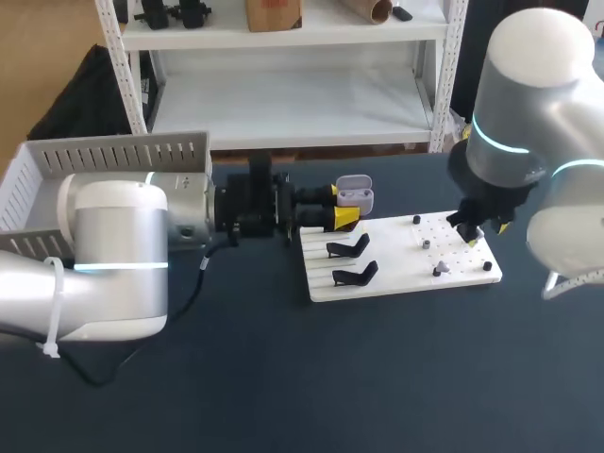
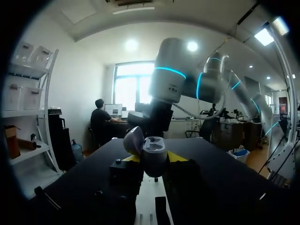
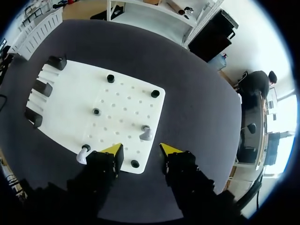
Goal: Pick up each earbud case from the left stands, insert the matching earbuds, close the lid, and place the case in the box.
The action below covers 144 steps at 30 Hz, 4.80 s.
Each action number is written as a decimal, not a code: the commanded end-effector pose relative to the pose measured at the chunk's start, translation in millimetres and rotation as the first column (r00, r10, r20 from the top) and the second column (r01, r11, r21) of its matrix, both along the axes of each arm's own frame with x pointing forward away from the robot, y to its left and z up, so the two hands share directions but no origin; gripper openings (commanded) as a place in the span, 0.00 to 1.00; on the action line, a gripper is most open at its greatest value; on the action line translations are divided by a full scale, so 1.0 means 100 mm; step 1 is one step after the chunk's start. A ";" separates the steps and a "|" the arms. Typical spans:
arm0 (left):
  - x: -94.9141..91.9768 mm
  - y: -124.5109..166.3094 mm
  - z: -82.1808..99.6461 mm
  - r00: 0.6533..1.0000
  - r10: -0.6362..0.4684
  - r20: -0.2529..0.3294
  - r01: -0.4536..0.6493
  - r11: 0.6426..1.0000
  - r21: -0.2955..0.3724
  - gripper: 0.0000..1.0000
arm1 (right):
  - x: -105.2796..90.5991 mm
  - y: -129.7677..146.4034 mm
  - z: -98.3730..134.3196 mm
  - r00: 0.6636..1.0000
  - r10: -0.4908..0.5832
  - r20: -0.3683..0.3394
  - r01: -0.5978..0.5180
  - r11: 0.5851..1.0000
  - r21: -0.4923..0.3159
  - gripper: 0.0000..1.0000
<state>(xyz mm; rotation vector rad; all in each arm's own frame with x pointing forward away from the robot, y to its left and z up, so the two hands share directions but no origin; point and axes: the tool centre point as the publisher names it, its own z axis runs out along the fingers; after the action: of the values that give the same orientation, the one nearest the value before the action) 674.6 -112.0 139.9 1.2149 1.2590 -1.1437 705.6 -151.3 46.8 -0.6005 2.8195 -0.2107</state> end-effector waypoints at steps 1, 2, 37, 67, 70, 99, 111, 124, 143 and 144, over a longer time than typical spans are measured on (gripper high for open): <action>-0.01 0.00 -0.01 1.000 0.004 0.002 -0.004 1.000 -0.004 0.00 | 0.04 0.02 -0.06 1.000 -0.002 -0.014 0.002 1.000 -0.002 0.49; -0.01 0.00 -0.01 1.000 0.004 0.002 -0.004 1.000 -0.004 0.00 | 0.04 0.02 -0.07 1.000 -0.003 -0.018 0.003 1.000 -0.004 0.48; -0.01 0.00 -0.01 1.000 0.004 0.002 -0.004 1.000 -0.004 0.00 | 0.19 -0.08 -0.30 0.997 -0.018 -0.068 0.016 0.999 -0.028 0.40; -0.01 0.00 -0.01 1.000 0.004 0.002 -0.004 1.000 -0.004 0.00 | 0.17 -0.05 -0.26 0.997 -0.045 -0.057 0.044 0.999 -0.026 0.38; -0.01 0.00 -0.01 1.000 0.004 0.002 -0.004 1.000 -0.004 0.00 | 0.16 -0.05 -0.26 0.997 -0.051 -0.055 0.050 0.998 -0.024 0.33; -0.01 0.00 -0.01 1.000 0.004 0.002 -0.004 1.000 -0.004 0.00 | -0.31 0.31 0.63 0.994 -0.102 -0.033 0.099 0.991 -0.085 0.00; -0.01 0.00 -0.01 1.000 0.004 0.002 -0.004 1.000 -0.004 0.00 | -0.67 0.58 1.19 0.991 -0.130 -0.019 0.129 0.990 -0.057 0.00; -0.01 0.00 -0.01 1.000 0.004 0.002 -0.004 1.000 -0.004 0.00 | -0.82 0.70 1.52 0.993 -0.111 -0.029 0.111 0.994 0.014 0.00; -0.01 0.00 -0.01 1.000 0.004 0.002 -0.004 1.000 -0.004 0.00 | -0.91 1.17 1.75 0.889 -0.457 0.012 0.457 0.889 -0.018 0.00; -0.01 0.00 -0.01 1.000 0.004 0.002 -0.004 1.000 -0.004 0.00 | -0.91 1.19 1.77 0.866 -0.500 0.007 0.500 0.865 -0.038 0.00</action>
<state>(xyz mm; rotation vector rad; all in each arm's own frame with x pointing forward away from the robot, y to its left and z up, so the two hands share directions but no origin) 674.7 -112.2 139.9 1.2145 1.2592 -1.1436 612.7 -45.6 216.5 -0.0309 2.9127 -0.2310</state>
